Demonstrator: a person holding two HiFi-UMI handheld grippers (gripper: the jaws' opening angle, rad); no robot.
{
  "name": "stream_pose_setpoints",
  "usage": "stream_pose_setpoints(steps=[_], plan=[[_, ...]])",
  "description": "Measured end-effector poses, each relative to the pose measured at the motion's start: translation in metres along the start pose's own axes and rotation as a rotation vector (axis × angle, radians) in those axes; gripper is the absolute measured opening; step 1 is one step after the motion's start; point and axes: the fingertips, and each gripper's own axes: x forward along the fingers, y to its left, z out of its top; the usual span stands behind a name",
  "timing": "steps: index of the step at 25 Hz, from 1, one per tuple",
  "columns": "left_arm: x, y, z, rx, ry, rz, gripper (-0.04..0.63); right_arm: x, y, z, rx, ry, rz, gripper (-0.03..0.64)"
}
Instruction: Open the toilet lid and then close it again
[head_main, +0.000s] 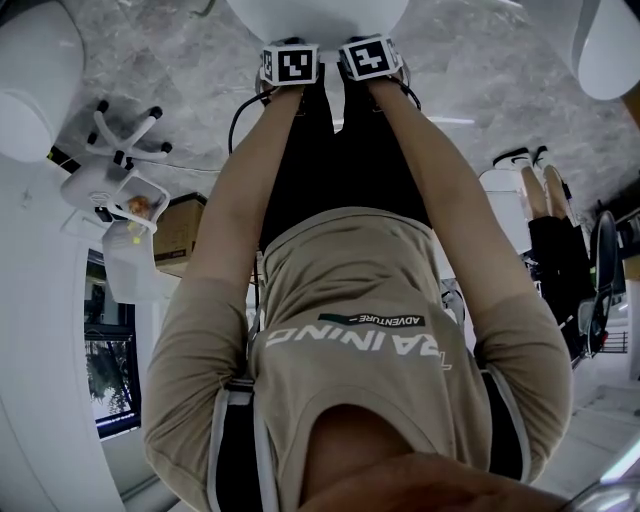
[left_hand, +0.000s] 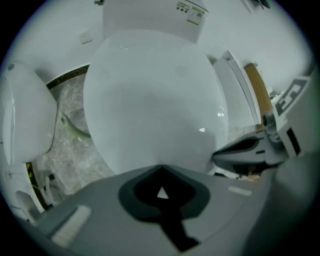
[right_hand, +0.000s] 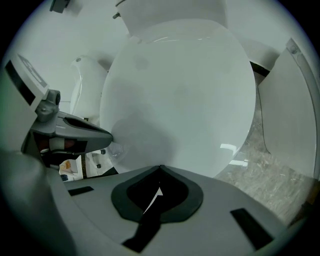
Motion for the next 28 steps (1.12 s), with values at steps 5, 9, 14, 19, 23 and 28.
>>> stream_pose_setpoints(steps=[5,9,14,19,23,28], plan=[[0.002,0.001,-0.004,0.029,0.000,-0.027,0.005,0.004,0.004,0.009,-0.032,-0.075,0.044,0.009],[0.004,0.002,-0.005,0.047,-0.006,-0.031,0.003,0.006,0.004,-0.011,-0.103,0.032,0.028,0.009],[-0.006,-0.002,-0.001,0.069,-0.035,-0.032,0.003,-0.008,0.016,0.005,-0.196,-0.027,0.038,0.009],[-0.039,-0.006,0.009,0.068,-0.076,-0.020,0.003,-0.046,0.015,-0.007,-0.178,0.013,-0.007,0.009],[-0.080,-0.008,0.027,0.063,-0.145,-0.015,0.003,-0.082,0.032,0.020,-0.196,-0.130,0.022,0.009],[-0.138,-0.025,0.045,0.026,-0.243,-0.043,0.003,-0.128,0.044,0.040,-0.175,-0.257,0.043,0.009]])
